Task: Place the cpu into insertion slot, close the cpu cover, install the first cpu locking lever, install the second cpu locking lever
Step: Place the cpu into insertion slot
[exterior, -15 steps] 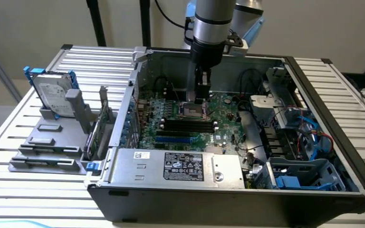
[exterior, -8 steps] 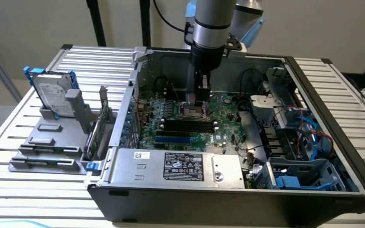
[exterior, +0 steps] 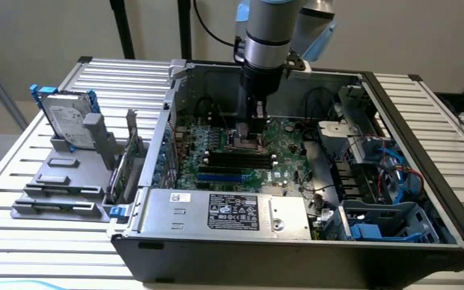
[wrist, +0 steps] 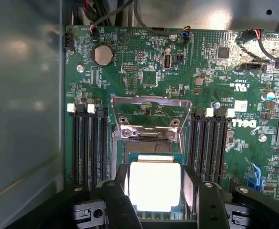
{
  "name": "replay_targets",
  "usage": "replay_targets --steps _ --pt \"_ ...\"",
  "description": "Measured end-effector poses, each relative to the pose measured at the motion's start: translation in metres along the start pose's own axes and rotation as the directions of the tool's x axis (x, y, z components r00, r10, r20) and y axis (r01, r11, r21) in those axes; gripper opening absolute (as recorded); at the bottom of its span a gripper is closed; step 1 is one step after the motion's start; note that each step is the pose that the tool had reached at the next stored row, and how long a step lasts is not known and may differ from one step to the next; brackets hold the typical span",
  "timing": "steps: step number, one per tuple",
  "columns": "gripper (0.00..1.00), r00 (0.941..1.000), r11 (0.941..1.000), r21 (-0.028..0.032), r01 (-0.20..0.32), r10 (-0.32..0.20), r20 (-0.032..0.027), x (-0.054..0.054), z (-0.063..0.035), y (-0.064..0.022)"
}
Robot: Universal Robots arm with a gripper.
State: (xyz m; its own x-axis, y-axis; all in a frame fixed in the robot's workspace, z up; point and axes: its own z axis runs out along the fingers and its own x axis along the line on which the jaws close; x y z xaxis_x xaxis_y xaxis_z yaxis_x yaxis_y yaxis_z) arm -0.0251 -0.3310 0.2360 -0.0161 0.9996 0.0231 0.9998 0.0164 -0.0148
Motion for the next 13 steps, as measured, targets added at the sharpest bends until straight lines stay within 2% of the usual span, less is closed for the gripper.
replay_targets --steps 13 --pt "0.54 1.0 1.0 -0.0001 0.0 0.0 -0.0031 0.0 0.0213 0.0003"
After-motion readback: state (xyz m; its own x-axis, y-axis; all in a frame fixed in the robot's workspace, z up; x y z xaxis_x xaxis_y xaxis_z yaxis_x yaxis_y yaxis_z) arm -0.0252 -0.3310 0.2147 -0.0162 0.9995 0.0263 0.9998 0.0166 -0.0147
